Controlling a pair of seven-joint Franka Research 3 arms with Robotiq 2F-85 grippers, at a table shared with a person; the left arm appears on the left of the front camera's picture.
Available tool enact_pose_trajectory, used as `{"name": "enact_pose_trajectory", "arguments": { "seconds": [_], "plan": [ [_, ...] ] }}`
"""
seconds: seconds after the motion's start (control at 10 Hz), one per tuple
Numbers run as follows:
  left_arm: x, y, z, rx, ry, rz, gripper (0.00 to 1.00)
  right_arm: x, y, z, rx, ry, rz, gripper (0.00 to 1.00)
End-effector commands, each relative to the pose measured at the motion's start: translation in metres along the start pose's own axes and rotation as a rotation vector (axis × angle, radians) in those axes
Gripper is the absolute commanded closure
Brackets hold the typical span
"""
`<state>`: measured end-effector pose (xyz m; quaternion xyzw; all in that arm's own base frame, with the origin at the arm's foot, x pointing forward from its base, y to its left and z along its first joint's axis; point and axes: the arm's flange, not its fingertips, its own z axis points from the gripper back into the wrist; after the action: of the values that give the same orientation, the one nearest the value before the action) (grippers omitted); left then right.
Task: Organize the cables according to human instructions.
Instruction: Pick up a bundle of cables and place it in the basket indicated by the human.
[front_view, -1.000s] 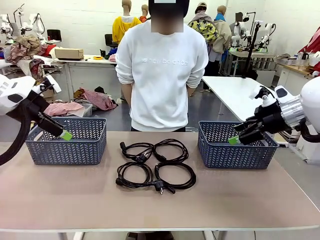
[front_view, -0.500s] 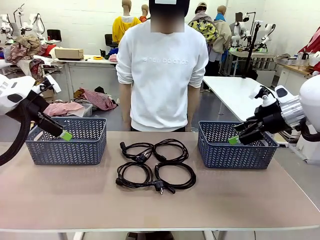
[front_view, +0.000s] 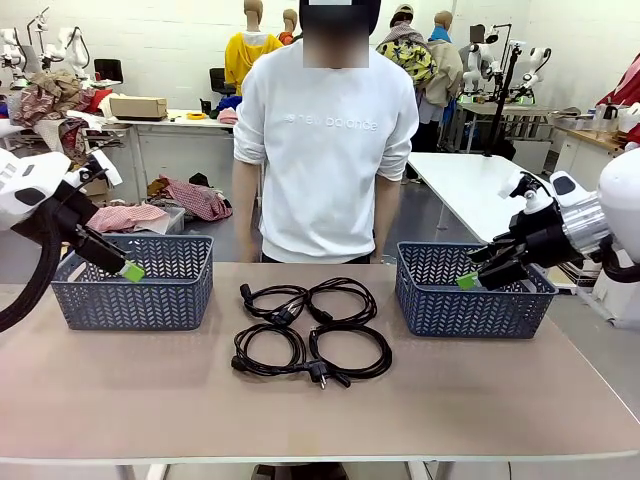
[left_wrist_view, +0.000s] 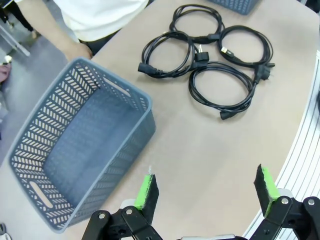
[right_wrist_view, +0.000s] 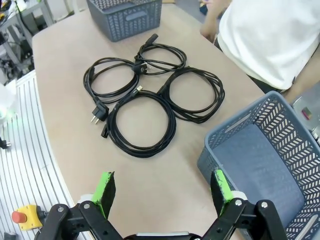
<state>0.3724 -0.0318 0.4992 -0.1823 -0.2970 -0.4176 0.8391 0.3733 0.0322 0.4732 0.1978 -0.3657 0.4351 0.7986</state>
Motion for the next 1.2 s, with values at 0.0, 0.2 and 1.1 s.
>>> {"name": "enact_pose_trajectory", "arguments": {
  "seconds": [0.0,0.2,1.1],
  "plan": [
    [-0.0060,-0.0005,-0.0030,-0.017,-0.018,-0.014,0.00,-0.0003,-0.0053,-0.0014,0.011,-0.013,0.024,0.00],
    [-0.0060,-0.0005,-0.0030,-0.017,-0.018,-0.014,0.00,-0.0003,-0.0053,-0.0014,0.011,-0.013,0.024,0.00],
    [-0.0060,-0.0005,-0.0030,-0.017,-0.018,-0.014,0.00,-0.0003,-0.0053,-0.0014,0.011,-0.013,0.024,0.00]
  ]
}}
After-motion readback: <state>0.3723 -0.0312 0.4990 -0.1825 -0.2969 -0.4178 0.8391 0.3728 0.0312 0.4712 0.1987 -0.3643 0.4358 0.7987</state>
